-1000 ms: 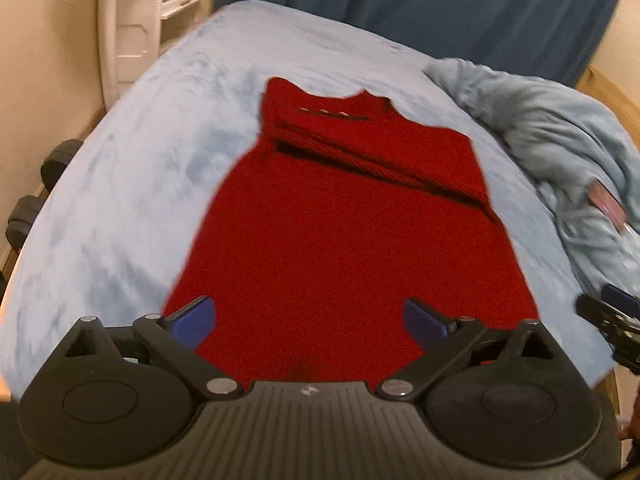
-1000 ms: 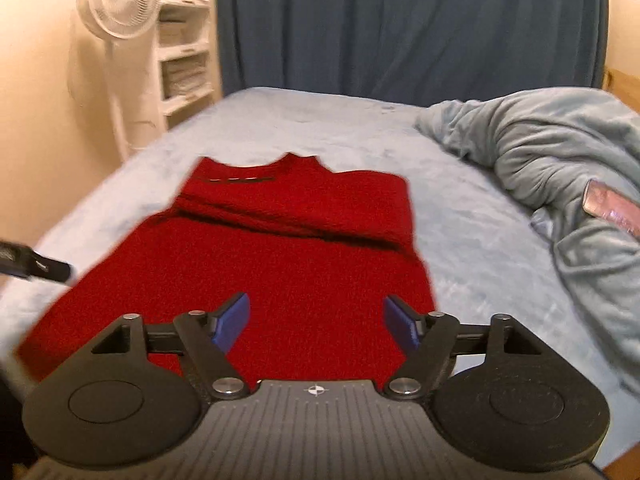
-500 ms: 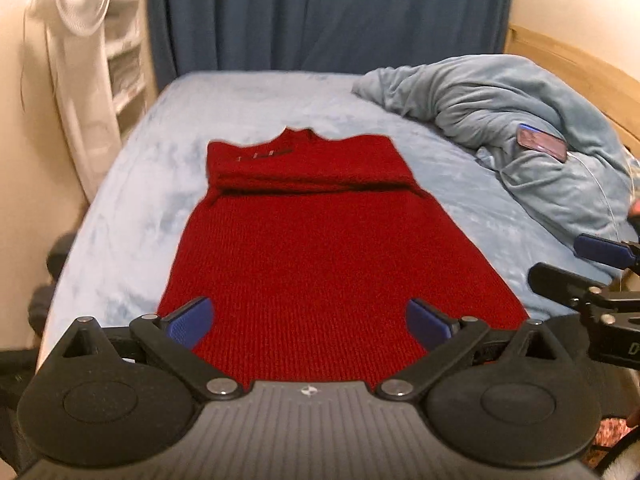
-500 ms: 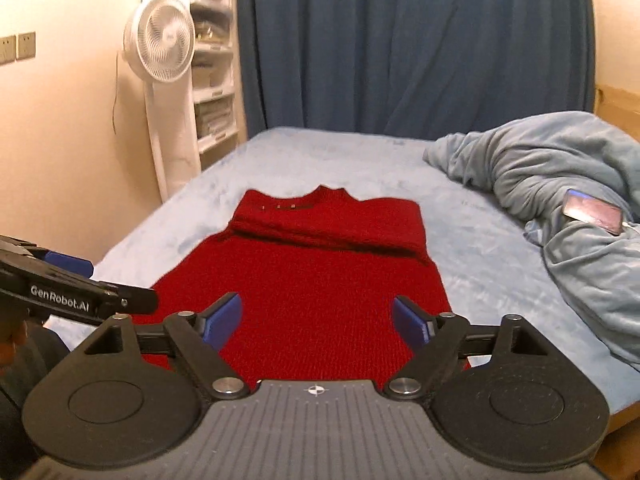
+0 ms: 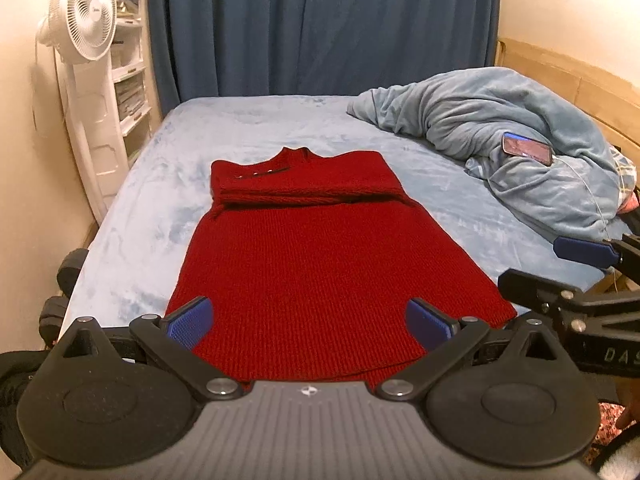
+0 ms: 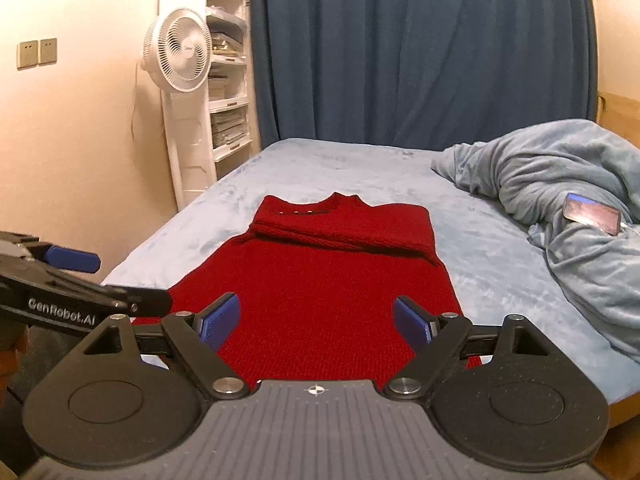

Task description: Fold small clothes

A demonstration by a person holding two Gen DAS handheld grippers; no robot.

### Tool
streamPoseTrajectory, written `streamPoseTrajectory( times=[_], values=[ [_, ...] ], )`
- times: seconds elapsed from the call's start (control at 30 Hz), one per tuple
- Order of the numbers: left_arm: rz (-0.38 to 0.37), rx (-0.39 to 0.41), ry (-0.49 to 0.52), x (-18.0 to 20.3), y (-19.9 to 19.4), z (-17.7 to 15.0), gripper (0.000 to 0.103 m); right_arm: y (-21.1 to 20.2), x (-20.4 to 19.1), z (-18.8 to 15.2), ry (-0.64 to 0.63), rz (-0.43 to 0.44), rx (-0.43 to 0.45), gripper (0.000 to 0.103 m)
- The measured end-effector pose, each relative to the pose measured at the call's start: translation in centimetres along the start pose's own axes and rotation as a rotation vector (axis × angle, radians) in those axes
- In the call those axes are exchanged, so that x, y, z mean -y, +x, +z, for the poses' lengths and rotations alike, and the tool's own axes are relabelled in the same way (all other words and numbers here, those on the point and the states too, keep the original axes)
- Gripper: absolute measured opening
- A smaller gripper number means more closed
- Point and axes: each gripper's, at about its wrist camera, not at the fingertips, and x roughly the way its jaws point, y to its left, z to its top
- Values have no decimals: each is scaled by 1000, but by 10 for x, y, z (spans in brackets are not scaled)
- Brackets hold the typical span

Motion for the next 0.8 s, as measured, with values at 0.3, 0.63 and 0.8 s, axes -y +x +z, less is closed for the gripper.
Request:
streamPoseTrajectory(
  times=[0.3,0.63,0.8],
  values=[
    [-4,-51,-55,-16,16,-6,102,17,-1,-4,-11,18,-68,85],
    [5,-75,-86,-29,32,-5,102,33,-5,-4,-29,29,-105,85],
    [7,-87,-86,-31,38,-7,102,39,-5,-4,-26,33,-128,85]
  ],
)
